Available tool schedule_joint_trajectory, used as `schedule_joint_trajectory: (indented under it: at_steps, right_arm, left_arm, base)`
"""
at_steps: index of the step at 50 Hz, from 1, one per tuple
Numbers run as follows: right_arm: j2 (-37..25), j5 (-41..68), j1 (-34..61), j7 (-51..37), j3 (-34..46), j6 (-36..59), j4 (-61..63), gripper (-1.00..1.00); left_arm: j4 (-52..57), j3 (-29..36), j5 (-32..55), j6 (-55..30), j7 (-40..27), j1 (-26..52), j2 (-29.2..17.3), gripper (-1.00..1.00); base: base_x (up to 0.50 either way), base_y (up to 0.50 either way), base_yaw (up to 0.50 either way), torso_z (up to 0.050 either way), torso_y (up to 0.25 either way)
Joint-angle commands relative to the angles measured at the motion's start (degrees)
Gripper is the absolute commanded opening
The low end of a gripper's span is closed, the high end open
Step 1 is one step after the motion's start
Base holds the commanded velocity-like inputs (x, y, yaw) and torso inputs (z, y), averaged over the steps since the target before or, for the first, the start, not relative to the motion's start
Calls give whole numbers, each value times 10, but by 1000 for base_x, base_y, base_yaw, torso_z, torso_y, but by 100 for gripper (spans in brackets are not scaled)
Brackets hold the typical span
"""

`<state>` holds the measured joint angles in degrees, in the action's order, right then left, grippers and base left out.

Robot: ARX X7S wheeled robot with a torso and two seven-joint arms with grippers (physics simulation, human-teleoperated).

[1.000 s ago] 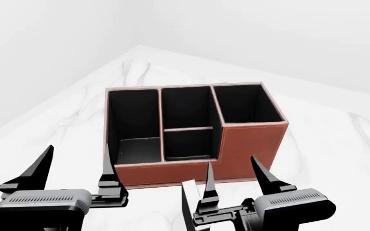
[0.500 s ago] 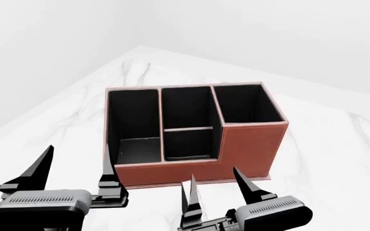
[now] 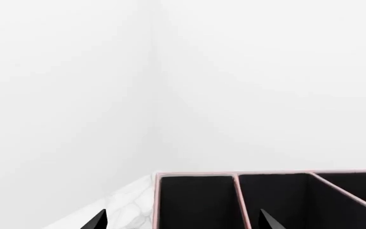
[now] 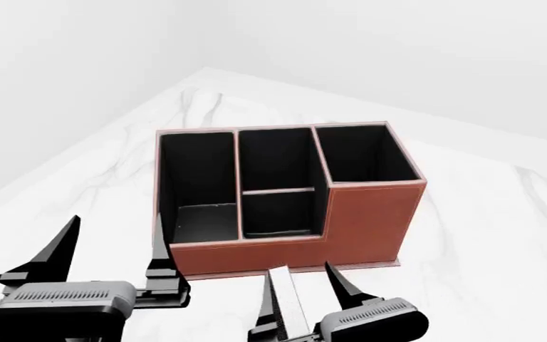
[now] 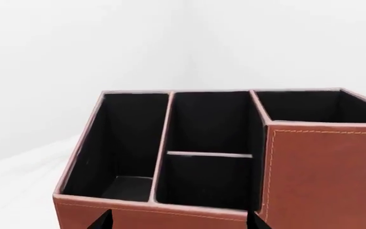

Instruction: Pick up the book and place it in the right compartment of the caddy.

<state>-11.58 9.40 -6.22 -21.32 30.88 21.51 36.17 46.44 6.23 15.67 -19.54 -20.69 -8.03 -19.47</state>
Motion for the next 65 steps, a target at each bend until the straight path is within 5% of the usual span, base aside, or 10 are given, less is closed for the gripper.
schedule_joint_trajectory:
  at_steps: [1,30,65]
  right_arm:
    - [4,-9,-5,-12,18,2,-24,100]
    - [-7,-22,-14,1,43,-129,-137,100]
    - [-4,15,2,-14,42,-48,-148,100]
  left_arm:
    - [-1,1,3,1,-3,0,-3,100]
    - [-3,7,5,6,-10,1,-9,100]
    - [-5,12,11,7,-17,3,-16,100]
  base:
    - [0,0,0,0,0]
    - [0,0,0,0,0]
    - [0,0,0,0,0]
